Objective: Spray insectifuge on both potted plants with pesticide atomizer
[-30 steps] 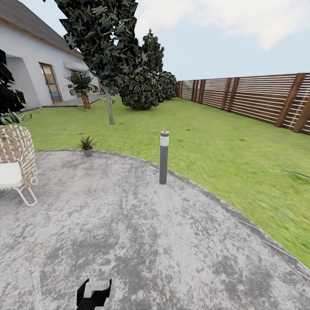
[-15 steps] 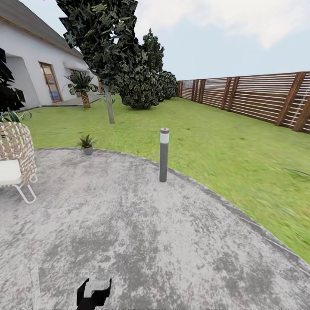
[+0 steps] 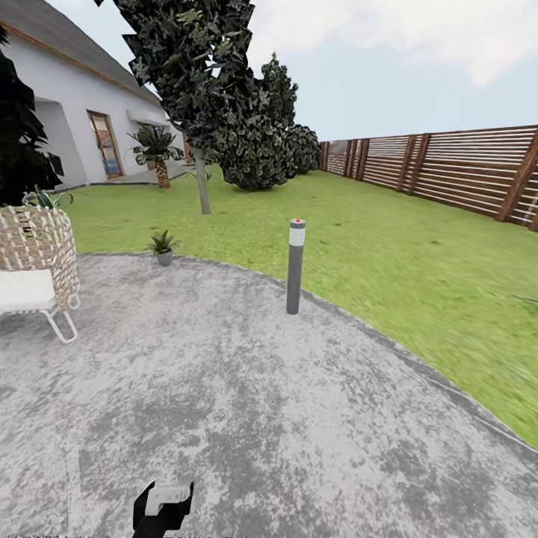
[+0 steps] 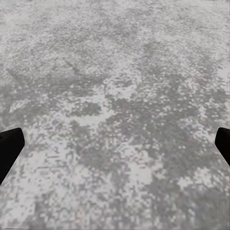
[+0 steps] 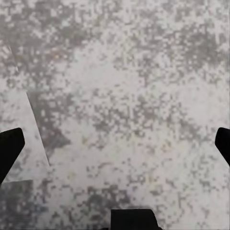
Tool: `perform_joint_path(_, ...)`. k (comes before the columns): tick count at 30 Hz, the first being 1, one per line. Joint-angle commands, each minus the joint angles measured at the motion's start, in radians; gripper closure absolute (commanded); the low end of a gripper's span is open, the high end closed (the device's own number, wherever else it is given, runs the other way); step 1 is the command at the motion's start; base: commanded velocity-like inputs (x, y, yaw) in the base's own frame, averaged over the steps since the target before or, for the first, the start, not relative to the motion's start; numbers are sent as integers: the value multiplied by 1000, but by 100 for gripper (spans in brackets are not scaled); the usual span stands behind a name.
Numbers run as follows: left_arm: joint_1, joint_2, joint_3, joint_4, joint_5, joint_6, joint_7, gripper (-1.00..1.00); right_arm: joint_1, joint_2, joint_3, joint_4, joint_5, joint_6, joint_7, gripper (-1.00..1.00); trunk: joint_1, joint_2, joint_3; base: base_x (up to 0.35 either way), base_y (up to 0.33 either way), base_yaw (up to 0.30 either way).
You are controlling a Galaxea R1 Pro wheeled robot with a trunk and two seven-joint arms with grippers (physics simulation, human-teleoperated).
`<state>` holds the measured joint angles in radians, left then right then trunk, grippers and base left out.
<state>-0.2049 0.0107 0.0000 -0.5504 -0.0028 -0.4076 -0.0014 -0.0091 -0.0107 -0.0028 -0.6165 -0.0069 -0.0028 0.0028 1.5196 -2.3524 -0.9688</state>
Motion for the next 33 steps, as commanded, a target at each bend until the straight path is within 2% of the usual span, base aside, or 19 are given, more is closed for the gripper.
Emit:
perform_joint_path(1,-1,0,0,1,0,-8,0,-100,0,0,0,0,-1,0,0,-100,4,-8,-3,0,0,199)
perform_joint_path(4,-1,0,0,1,0,-13,0,-100,0,0,0,-1,0,0,0,-100,15,-29,-10,0,0,201)
perform_joint_path(30,-1,0,0,0,0,-16,0,-100,0,0,0,1,-1,0,0,-100,15,-29,15,0,0,227)
perform_joint_path(33,-1,0,0,0,0,-16,0,-100,0,0,0,-1,-1,0,0,-100,27,-50,7,0,0,116)
